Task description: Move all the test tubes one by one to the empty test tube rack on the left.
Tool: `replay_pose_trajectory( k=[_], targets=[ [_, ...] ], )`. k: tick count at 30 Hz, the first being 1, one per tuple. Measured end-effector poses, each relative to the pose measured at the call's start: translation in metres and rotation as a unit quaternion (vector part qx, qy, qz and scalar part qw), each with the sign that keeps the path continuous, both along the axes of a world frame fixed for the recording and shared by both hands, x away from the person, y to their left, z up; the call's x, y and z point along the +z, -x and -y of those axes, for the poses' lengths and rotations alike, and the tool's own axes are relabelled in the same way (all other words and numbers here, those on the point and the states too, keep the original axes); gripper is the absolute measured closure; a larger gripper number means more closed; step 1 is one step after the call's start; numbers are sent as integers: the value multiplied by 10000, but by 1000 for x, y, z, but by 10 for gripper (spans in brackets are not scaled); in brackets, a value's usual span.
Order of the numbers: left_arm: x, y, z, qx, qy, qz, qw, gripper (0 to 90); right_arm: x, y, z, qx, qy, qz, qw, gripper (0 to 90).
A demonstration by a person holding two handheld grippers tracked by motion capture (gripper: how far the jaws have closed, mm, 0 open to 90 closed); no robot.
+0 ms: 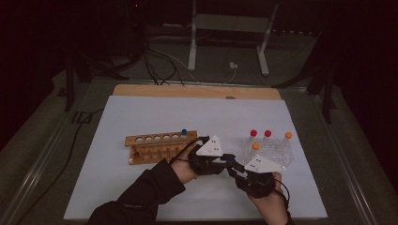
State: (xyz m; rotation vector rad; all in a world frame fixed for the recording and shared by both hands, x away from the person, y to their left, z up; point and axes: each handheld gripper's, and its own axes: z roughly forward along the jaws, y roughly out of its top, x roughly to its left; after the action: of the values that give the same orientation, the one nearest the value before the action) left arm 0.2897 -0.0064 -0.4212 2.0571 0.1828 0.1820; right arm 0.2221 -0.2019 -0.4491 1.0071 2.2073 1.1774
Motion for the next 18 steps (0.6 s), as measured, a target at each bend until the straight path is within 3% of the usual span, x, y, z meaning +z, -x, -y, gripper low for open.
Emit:
replay_pose_trajectory(
  k=[7,18],
  targets=[
    [12,-5,-16,166,124,34,9998,769,1,1,3,-30,-166,95,9998,528],
    [29,-15,-47,560,266,162,9979,769,8,2,9,-266,-517,297,9979,149]
  ],
)
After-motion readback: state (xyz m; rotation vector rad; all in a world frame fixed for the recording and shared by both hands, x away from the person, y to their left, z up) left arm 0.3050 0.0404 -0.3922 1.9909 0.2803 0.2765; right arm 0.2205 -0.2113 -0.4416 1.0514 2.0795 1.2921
